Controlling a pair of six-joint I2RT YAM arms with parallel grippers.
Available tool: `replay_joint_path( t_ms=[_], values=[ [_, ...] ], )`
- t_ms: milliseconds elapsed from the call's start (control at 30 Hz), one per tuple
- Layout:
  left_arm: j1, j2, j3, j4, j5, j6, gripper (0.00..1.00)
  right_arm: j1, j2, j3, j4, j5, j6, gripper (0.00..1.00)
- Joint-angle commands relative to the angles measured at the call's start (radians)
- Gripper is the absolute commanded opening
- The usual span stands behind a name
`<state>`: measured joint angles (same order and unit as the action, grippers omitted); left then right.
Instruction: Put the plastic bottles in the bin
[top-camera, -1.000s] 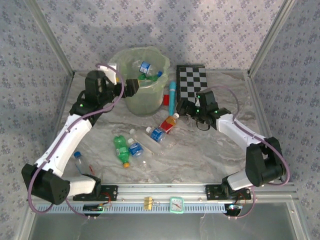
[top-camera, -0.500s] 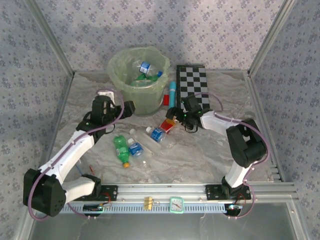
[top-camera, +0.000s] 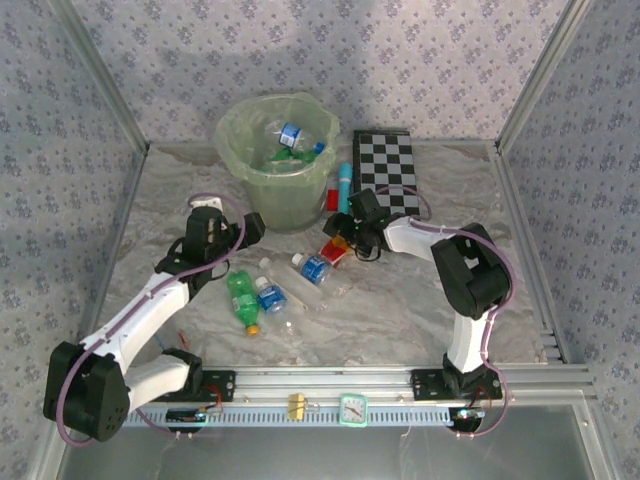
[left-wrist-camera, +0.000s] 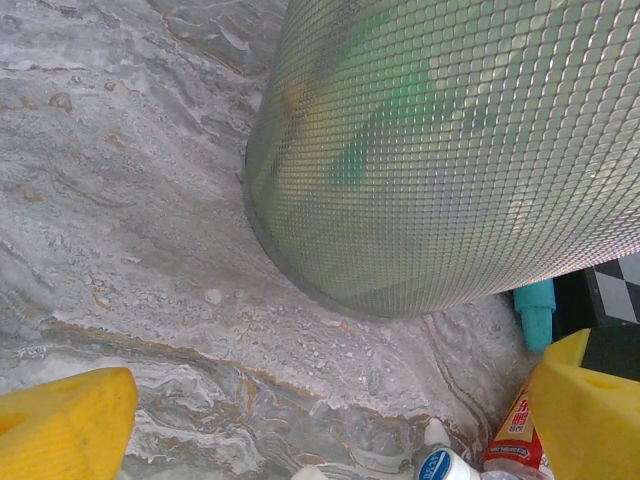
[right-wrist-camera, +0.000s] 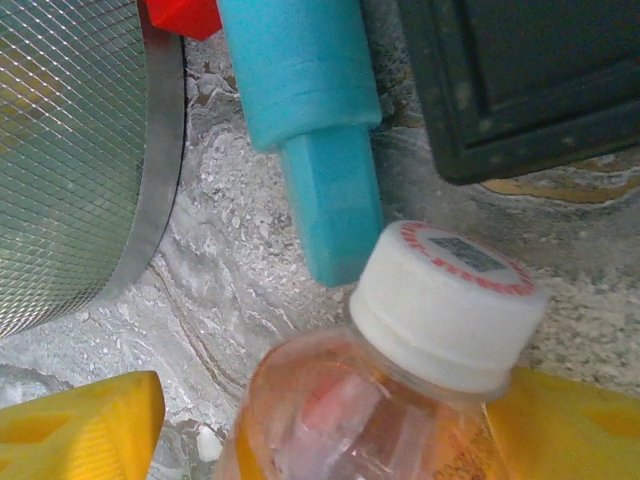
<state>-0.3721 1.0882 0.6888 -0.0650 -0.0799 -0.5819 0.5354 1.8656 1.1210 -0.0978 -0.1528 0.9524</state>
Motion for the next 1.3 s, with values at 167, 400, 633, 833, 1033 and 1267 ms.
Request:
replay_joint_path(
  t_ms=[167,400,633,833,1033,1267],
  values=[
    [0.007,-0.06,-0.044,0.067,-0.001,-0.007,1.0,0.01,0.068,0.041,-0.031,0.041,0.044,0.78],
    [0.007,-0.074,-0.049,0.074,0.004,-0.006,1.0,0.003,0.068,0.012,0.034,0.017,0.049,0.62],
    [0.007,-0.065,-0.045,0.123,0.12,0.017,1.0,-0.016,0.001,-0.042,0.16,-0.034,0.046,0.42],
    [0.006,-0.034,-0.031,0.188,0.256,0.027,1.0,-0.033,-0.096,-0.056,0.19,-0.053,0.002,0.37],
    [-0.011,0.025,0.007,0.256,0.418,0.032,1.0,-0.049,-0.201,-0.07,0.191,-0.051,-0.058,0.36],
    [-0.119,0.118,0.083,0.251,0.522,0.064,1.0,-0.057,-0.325,-0.088,0.159,-0.076,-0.163,0.36]
  ],
)
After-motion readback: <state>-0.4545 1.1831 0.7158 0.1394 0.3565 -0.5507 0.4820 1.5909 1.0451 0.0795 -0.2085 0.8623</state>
